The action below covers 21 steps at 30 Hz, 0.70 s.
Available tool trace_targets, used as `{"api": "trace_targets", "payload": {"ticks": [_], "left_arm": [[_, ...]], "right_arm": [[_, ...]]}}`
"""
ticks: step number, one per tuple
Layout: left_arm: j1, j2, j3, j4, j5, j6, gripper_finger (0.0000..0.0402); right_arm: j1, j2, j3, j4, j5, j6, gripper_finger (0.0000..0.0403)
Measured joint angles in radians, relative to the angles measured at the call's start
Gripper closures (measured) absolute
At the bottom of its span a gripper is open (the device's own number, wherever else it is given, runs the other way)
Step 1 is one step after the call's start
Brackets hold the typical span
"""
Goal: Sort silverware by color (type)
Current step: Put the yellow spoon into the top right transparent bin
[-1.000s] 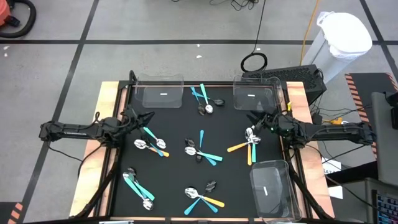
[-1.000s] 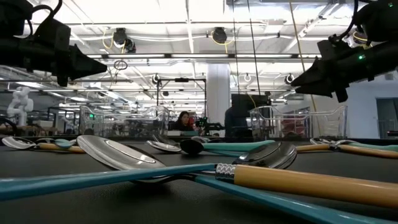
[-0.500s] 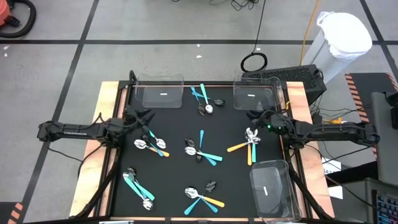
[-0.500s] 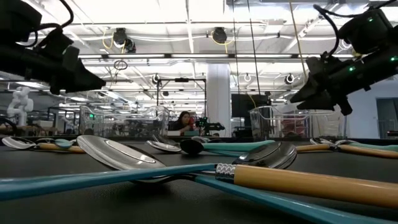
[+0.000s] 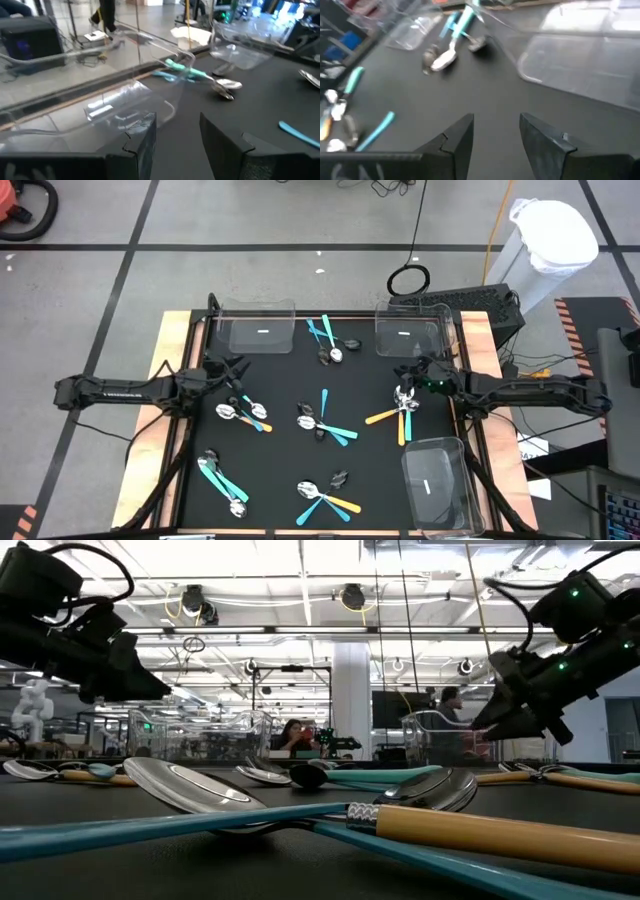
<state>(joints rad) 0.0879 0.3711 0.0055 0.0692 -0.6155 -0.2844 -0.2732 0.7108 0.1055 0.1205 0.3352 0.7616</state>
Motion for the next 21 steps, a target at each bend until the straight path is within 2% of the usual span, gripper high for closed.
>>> {"api": "trace_targets", "payload": {"ticks": [7, 11, 21], "left_arm": [[0.011, 0.024, 0.001, 0.038, 0.017, -0.025, 0.0246], [0.011, 0.024, 0.013, 0.07, 0.023, -0.023, 0.0246], [0.011, 0.037, 0.031, 0.125, 0.066, 0.069, 0.0246]], "right_arm": [[-0.01, 0.06, 0.0, -0.056, -0.1, 0.069, 0.0248], [-0.01, 0.082, 0.028, -0.136, -0.104, 0.111, 0.0248], [-0.005, 0.175, 0.356, -0.633, -0.102, 0.072, 0.0248]]}}
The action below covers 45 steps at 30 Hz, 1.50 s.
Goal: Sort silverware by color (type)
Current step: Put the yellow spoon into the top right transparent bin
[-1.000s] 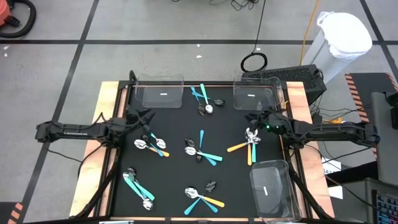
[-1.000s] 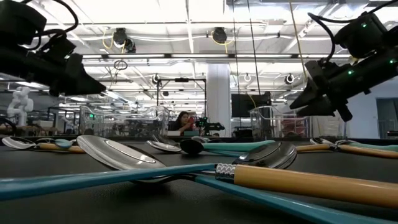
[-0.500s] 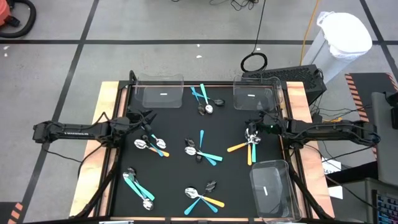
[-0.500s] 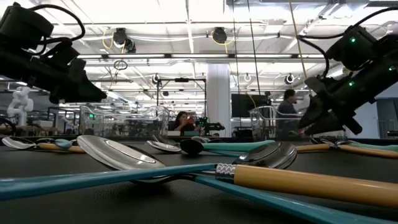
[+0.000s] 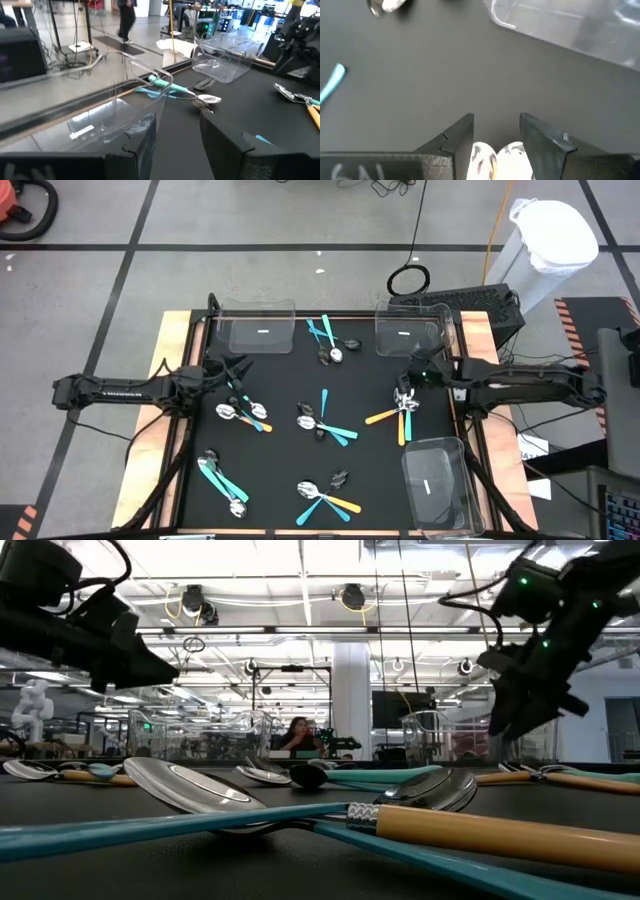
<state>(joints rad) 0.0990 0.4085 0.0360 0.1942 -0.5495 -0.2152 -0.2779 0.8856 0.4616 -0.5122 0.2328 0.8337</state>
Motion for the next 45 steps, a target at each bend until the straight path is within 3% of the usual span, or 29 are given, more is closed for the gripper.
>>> {"api": "trace_targets", "payload": {"ticks": [4, 9, 11, 16, 19, 23, 29, 37, 45], "left_arm": [[0.0, 0.004, 0.002, 0.027, -0.005, 0.042, 0.0246], [0.0, 0.004, 0.002, 0.029, -0.014, 0.041, 0.0246], [0.0, 0.004, 0.002, 0.029, -0.032, 0.041, 0.0246], [0.0, 0.004, 0.003, 0.037, -0.081, 0.028, 0.0246], [0.0, 0.004, 0.003, 0.037, -0.081, -0.018, 0.0246], [-0.001, 0.004, 0.003, 0.026, -0.075, -0.075, 0.0246], [-0.001, 0.004, 0.003, -0.028, 0.008, -0.155, 0.0246], [-0.001, 0.004, 0.003, -0.074, -0.043, -0.164, 0.0246], [-0.001, 0.004, 0.003, -0.074, -0.11, -0.143, 0.0246]], "right_arm": [[0.017, 0.056, 0.054, -0.094, -0.033, 0.005, 0.0248], [0.035, 0.111, 0.055, -0.063, -0.27, -0.022, 0.0248], [0.043, 0.129, 0.055, 0.017, -0.314, -0.085, 0.0248], [0.034, 0.189, 0.06, 0.32, -0.279, -0.239, 0.0248], [0.009, 0.277, 0.14, 0.388, -0.206, -0.328, 0.0248], [-0.01, 0.426, 0.31, 0.314, -0.149, -0.47, 0.0248], [0.018, 0.598, 0.509, -0.023, -0.231, -0.626, 0.0248], [0.183, 0.621, 0.506, -0.331, -0.234, -0.642, 0.0248], [0.29, 0.62, 0.442, -0.319, -0.204, -0.725, 0.0248]]}}
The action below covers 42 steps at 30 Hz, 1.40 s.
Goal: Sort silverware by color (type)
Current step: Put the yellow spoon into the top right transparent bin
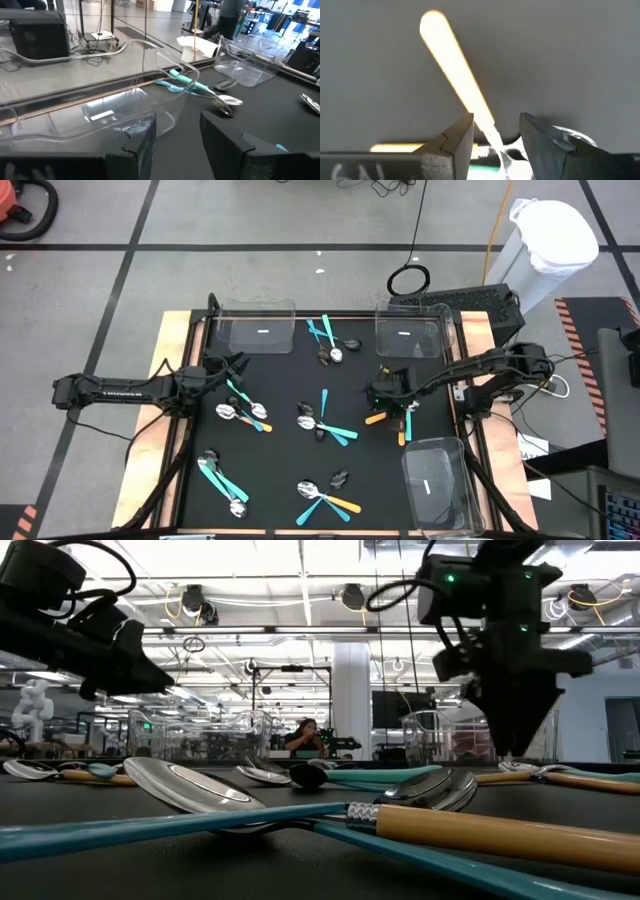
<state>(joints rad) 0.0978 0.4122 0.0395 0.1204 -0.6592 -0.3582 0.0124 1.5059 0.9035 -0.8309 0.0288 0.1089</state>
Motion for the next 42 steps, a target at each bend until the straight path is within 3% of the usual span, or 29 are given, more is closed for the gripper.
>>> {"api": "trace_targets", "payload": {"ticks": [13, 16, 22, 26, 34, 42], "left_arm": [[-0.001, 0.0, 0.0, -0.005, 0.005, -0.003, 0.0246], [-0.001, 0.0, 0.001, 0.007, 0.006, -0.003, 0.0246], [-0.001, 0.0, 0.001, 0.014, 0.007, -0.029, 0.0246], [-0.001, 0.0, 0.001, 0.014, 0.007, -0.029, 0.0246], [-0.001, 0.0, 0.001, 0.03, 0.008, -0.029, 0.0246], [-0.002, 0.0, 0.001, 0.026, 0.059, -0.03, 0.0246]], "right_arm": [[0.023, 0.0, -0.114, 0.174, -0.005, -0.126, 0.0252], [0.023, 0.0, -0.115, 0.178, -0.005, -0.132, 0.0274], [0.023, -0.001, -0.115, 0.177, -0.006, -0.15, 0.036], [0.022, -0.001, -0.111, 0.175, -0.005, -0.149, 0.0365], [0.002, -0.048, -0.015, 0.162, -0.005, -0.173, 0.036], [-0.119, -0.157, 0.135, 0.074, 0.061, -0.289, 0.0359]]}}
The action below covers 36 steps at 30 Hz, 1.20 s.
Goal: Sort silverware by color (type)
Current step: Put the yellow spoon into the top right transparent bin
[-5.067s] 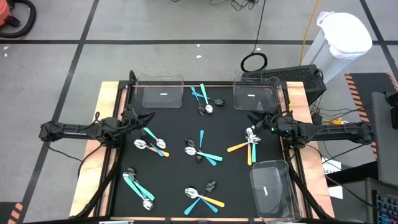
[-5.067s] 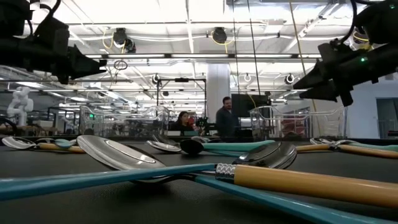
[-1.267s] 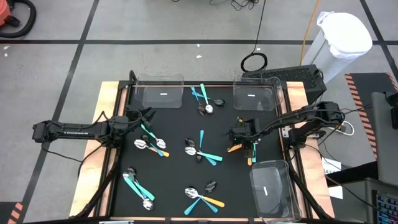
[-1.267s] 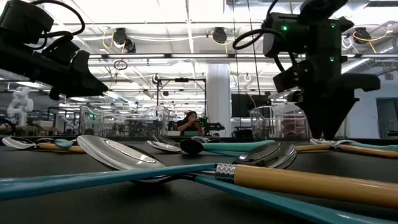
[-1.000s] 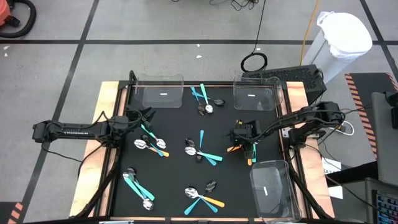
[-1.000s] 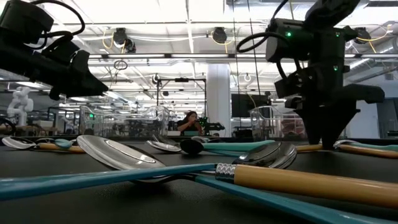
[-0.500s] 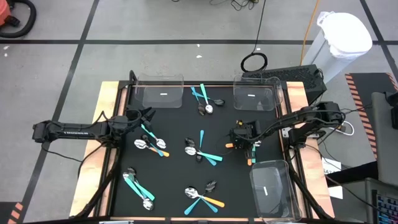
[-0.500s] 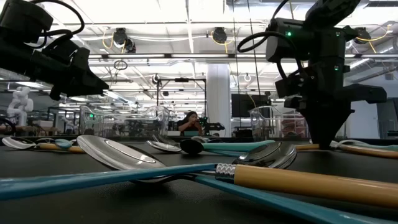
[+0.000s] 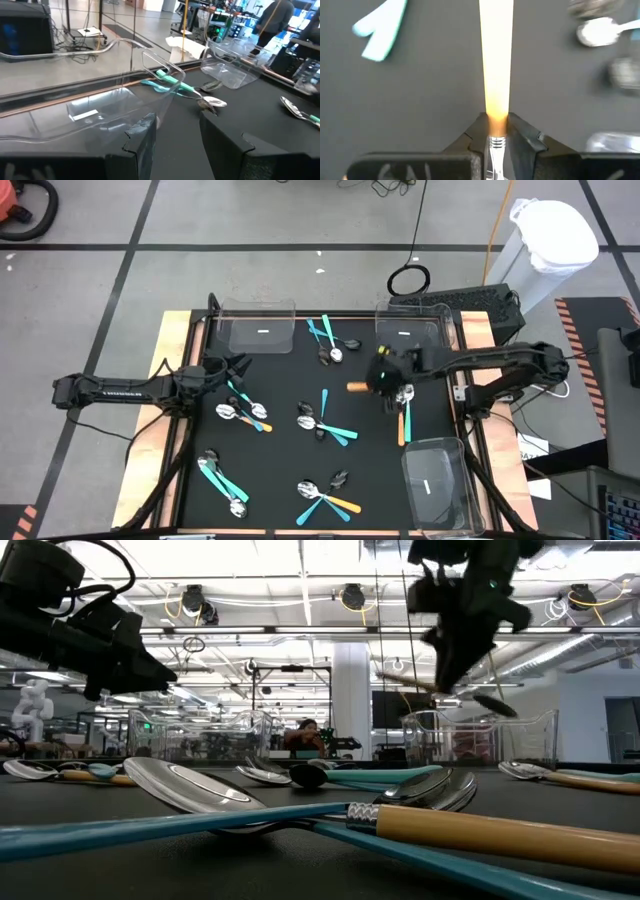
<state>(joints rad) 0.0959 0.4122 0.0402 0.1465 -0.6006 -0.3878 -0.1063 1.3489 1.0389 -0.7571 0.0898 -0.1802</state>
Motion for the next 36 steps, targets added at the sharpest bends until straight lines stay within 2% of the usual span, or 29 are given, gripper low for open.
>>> {"api": "trace_targets", "payload": {"ticks": [7, 16, 26, 36], "left_arm": [[0.0, 0.003, 0.0, -0.024, 0.003, 0.001, 0.0246], [0.0, 0.005, 0.0, -0.036, -0.003, 0.005, 0.0246], [0.0, 0.006, 0.0, -0.107, -0.005, 0.003, 0.0246], [0.0, 0.006, 0.0, -0.128, -0.006, 0.001, 0.0246]], "right_arm": [[-0.168, -0.051, 0.1, -0.092, 0.164, -0.099, 0.0359], [-0.387, -0.034, 0.099, -0.107, 0.305, -0.167, 0.0358], [-0.571, -0.012, 0.099, -0.055, 0.301, -0.188, 0.0358], [-0.647, 0.056, 0.099, -0.054, 0.298, -0.185, 0.0358]]}}
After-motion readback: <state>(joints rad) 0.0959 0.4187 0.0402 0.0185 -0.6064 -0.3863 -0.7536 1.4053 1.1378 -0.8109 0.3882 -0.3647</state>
